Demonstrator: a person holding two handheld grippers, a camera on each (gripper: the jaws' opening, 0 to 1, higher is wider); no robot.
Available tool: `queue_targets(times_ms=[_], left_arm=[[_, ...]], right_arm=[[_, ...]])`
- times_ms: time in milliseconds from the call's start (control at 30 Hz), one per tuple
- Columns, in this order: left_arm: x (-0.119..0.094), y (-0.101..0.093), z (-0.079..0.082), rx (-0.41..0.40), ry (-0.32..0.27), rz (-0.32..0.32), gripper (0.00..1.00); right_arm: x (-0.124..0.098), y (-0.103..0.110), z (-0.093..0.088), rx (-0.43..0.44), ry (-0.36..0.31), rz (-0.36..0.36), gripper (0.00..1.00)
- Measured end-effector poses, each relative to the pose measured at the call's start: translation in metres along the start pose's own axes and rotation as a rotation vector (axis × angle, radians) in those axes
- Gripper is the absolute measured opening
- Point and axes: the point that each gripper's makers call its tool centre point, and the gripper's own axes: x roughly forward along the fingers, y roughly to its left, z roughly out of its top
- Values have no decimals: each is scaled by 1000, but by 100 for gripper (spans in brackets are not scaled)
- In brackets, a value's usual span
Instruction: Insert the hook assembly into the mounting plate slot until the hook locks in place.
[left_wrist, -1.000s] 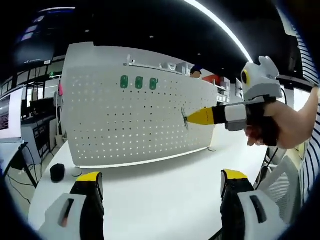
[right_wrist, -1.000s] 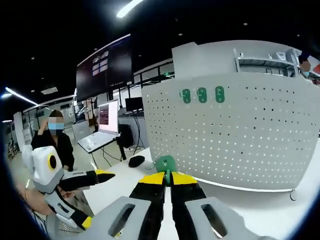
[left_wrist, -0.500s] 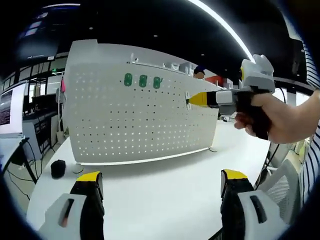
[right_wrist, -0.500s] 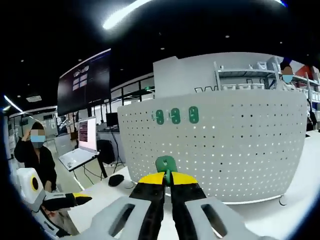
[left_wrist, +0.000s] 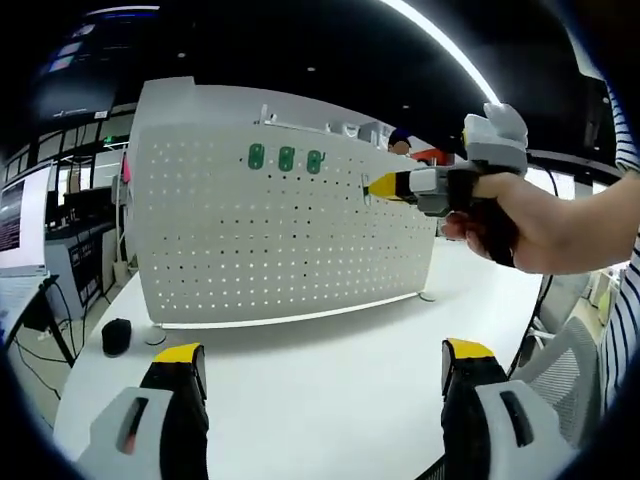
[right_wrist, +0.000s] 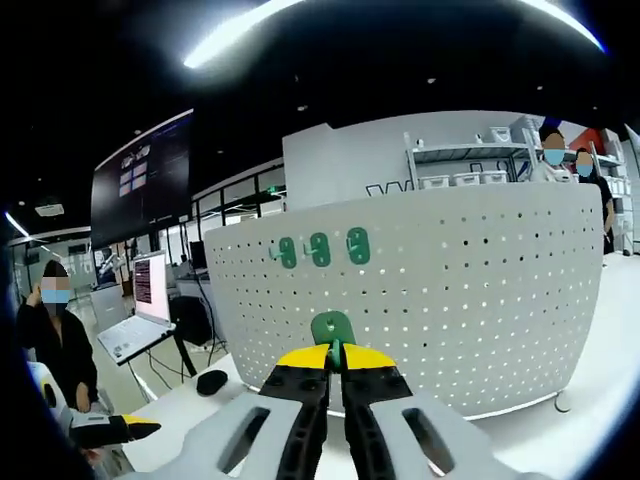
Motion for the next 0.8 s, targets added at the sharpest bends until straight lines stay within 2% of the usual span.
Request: queue_targets(times_ms=[300,567,800], left_arm=[[0,1,-3,29,17,10,100],[0,2,-2,14,14,7,100],[0,2,-2,7,13,7,100]], right_arm=[[17,-15,13,39,-38,-62,1],[30,-19,17,73,-55,-97,1],[42,-27,27,77,-84,-120,1]])
